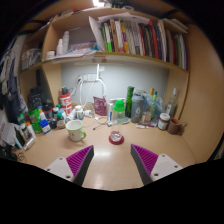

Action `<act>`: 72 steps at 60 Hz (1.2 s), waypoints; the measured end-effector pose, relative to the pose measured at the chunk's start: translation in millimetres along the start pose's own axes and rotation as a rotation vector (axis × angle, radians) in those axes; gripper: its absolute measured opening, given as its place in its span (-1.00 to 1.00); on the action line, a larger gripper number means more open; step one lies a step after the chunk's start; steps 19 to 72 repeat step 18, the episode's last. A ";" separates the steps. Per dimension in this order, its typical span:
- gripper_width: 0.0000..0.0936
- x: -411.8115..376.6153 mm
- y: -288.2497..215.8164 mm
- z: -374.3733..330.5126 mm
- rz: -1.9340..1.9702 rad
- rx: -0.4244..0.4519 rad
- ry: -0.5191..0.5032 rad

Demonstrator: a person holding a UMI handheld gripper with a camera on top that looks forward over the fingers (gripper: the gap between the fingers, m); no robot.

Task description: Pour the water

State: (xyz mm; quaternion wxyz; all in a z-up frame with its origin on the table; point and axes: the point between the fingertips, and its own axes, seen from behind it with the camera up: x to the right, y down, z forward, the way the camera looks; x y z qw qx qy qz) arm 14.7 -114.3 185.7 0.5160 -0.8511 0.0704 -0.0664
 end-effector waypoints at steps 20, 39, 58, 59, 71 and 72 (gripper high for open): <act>0.80 -11.4 -30.1 -153.3 -0.045 0.057 0.000; 0.80 -11.4 -30.1 -153.3 -0.045 0.057 0.000; 0.80 -11.4 -30.1 -153.3 -0.045 0.057 0.000; 0.80 -11.4 -30.1 -153.3 -0.045 0.057 0.000; 0.80 -11.4 -30.1 -153.3 -0.045 0.057 0.000; 0.80 -11.4 -30.1 -153.3 -0.045 0.057 0.000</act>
